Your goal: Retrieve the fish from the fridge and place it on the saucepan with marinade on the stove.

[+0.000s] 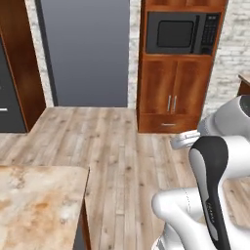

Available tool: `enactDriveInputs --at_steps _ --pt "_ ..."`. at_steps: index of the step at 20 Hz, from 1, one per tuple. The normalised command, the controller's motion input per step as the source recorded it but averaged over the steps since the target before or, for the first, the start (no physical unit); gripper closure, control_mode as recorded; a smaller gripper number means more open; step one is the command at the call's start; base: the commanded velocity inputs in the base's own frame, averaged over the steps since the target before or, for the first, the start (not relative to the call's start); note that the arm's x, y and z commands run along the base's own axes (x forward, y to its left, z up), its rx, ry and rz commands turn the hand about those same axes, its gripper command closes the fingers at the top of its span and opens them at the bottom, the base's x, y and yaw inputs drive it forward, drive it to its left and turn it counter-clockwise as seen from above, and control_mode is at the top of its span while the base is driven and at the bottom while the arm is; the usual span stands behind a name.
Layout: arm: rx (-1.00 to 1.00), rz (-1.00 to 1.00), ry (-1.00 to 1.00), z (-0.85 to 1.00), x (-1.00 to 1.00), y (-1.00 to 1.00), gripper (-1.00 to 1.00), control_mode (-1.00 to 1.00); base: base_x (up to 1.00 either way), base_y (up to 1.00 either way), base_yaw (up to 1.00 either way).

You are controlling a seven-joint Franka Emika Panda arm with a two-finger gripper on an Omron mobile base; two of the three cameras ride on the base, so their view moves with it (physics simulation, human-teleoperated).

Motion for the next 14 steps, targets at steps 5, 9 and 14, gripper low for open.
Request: enactDriveInputs --at_steps 5,9,14 --pt "0.0 0.0 0.0 0.0 0.0 0.0 -1.0 1.0 1.0 0.23 -0.29" --pt "0.0 0.0 0.0 0.0 0.0 0.0 -1.0 1.0 1.0 0.17 -0.11" --pt "0.0 0.0 0.0 0.0 0.0 0.0 -1.0 1.0 1.0 0.01 0.46"
